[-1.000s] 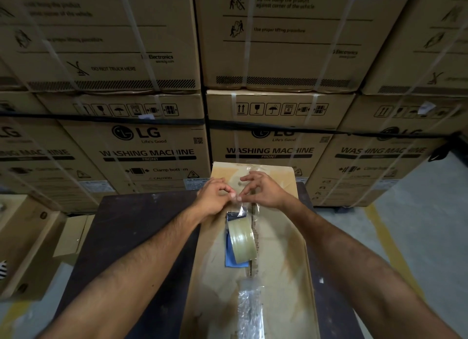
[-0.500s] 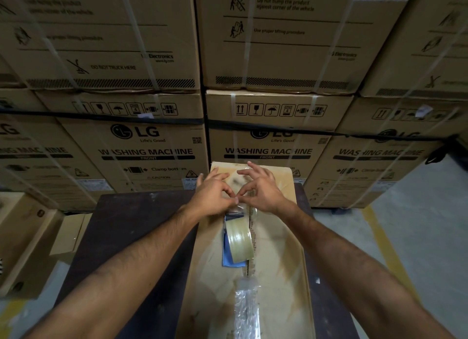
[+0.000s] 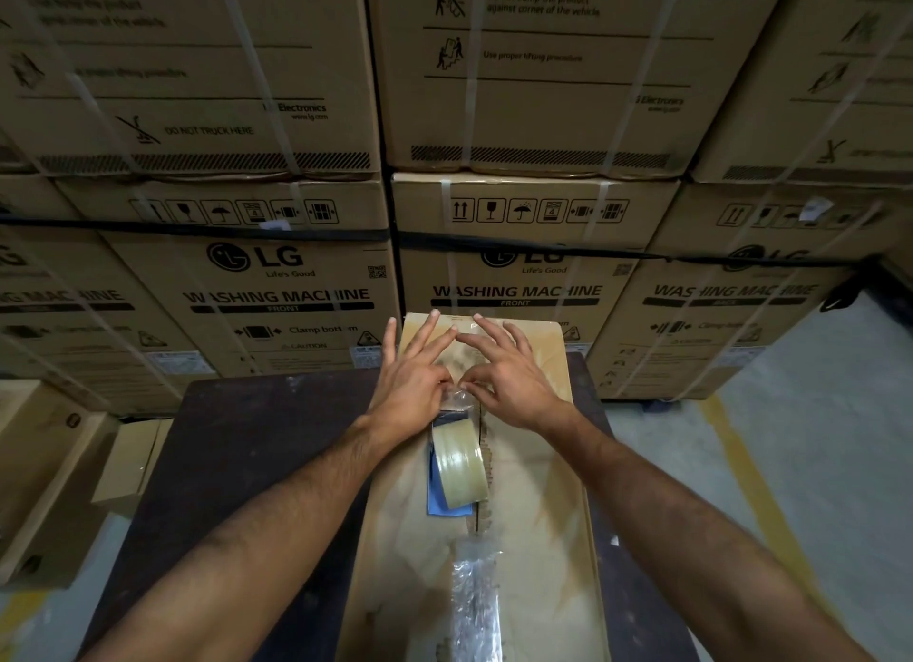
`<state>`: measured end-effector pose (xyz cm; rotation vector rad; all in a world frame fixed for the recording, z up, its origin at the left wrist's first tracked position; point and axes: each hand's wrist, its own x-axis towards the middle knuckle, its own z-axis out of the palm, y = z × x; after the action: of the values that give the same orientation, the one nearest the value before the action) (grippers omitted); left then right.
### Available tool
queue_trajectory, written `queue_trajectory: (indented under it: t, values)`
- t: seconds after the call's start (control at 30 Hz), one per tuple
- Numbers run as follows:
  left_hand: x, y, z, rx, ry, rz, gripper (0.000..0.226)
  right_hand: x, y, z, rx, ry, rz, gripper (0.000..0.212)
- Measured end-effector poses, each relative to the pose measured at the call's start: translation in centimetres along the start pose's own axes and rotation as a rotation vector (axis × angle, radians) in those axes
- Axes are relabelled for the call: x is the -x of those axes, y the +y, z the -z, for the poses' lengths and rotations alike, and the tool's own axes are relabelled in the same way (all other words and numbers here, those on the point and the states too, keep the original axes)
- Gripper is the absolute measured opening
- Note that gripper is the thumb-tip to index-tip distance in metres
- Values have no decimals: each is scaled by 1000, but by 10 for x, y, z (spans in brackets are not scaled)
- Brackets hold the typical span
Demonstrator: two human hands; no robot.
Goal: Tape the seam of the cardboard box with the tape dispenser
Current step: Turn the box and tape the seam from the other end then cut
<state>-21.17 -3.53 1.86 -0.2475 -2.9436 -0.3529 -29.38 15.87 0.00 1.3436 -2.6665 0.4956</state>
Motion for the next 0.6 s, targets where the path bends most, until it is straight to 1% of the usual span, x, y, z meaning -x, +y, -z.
queue_trajectory:
  t: [0.2,0.3,0.37,0.4,0.47,0.53,0.57,0.6]
  values:
    - [3,0,-10,93,49,0,12,7,-3,-3,52,8,50,16]
    - [2,-2,-12,103,40,6,12,6,-6,-6,87,0,59,20]
    - [4,-4,-11,86,2,19,18,6,-8,-7,97,-33,46,29]
    - [5,-6,-11,85,-15,29,24,8,-10,-6,74,-60,8,37]
    - [11,-11,-10,94,-46,83,39,11,-17,3,-46,-102,-159,54]
    - [23,-17,-12,88,-84,169,59,13,-33,20,-188,-104,-357,60]
    - [30,-19,-13,92,-108,209,67,14,-46,28,-243,-115,-432,69]
    - [40,-18,-16,102,-135,246,72,14,-61,35,-263,-141,-479,83]
